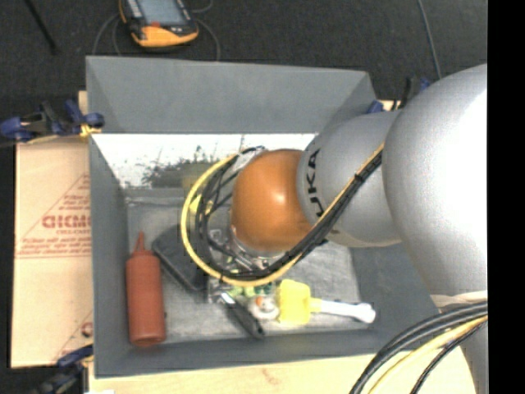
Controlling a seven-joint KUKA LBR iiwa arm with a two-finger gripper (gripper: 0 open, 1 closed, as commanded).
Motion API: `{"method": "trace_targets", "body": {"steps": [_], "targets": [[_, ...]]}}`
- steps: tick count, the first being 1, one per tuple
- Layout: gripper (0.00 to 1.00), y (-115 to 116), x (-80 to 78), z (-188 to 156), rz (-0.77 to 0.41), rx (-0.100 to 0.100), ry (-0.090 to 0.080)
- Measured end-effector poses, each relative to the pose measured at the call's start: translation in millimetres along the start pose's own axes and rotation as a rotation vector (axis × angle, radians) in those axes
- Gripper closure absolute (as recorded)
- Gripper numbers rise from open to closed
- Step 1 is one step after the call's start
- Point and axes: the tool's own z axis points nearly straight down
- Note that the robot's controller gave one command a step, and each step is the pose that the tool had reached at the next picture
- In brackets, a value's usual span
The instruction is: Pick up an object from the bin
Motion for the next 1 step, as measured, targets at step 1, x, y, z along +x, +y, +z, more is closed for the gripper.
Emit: {"method": "trace_targets", "body": {"steps": [1], "targets": [[1.0, 0.0, 0.0, 0.1, 0.001, 0.0, 0.0]]}}
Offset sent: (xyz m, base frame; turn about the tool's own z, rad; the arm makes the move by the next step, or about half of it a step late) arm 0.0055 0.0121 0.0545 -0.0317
